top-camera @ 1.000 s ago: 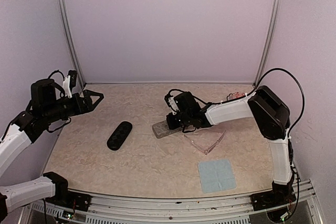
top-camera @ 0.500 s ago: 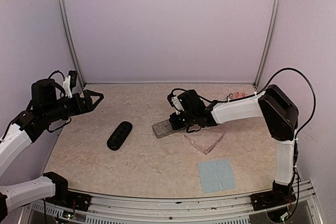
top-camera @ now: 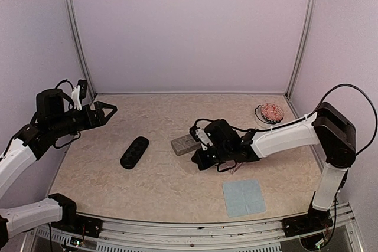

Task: Organize the sunglasses
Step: Close the case with sunglasses at the center of the board, then move the case with the sunglasses to the center of the board.

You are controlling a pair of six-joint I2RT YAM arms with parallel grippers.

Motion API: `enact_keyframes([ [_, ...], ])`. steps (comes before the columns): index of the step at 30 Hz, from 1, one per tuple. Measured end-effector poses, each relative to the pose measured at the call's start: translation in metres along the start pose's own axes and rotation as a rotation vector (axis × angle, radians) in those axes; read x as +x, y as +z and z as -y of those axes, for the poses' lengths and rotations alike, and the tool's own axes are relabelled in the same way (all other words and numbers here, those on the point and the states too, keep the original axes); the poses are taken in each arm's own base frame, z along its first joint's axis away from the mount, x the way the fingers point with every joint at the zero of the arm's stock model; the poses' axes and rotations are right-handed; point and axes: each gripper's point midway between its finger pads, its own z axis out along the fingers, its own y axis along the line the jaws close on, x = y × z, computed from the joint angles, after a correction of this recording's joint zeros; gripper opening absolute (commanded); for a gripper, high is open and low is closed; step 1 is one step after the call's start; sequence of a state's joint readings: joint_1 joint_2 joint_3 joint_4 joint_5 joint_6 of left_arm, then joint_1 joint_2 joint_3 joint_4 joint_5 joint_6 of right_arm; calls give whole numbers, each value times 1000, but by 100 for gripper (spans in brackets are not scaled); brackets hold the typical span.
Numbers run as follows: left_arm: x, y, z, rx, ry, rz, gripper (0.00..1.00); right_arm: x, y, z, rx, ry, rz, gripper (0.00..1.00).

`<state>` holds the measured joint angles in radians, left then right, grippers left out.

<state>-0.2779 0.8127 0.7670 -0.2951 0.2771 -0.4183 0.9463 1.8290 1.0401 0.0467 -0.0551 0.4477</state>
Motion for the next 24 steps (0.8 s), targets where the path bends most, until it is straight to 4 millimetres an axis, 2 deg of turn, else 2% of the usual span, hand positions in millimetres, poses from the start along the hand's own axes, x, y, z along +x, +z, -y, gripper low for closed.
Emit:
enact_keyframes([
  [2, 0, 0, -1, -2, -2, 1, 99, 16, 4, -4, -5, 12, -31, 0],
  [8, 0, -1, -2, -2, -3, 2, 99, 35, 30, 7, 29, 48, -63, 0],
  [12, 0, -1, -1, 2, -3, -1, 99, 20, 45, 8, 52, 45, -24, 0],
  [17, 1, 0, -1, 7, -4, -4, 99, 3, 57, 20, 114, 30, 18, 0],
  [24, 0, -1, -1, 12, -8, -4, 99, -30, 74, 50, 190, 21, 77, 0],
])
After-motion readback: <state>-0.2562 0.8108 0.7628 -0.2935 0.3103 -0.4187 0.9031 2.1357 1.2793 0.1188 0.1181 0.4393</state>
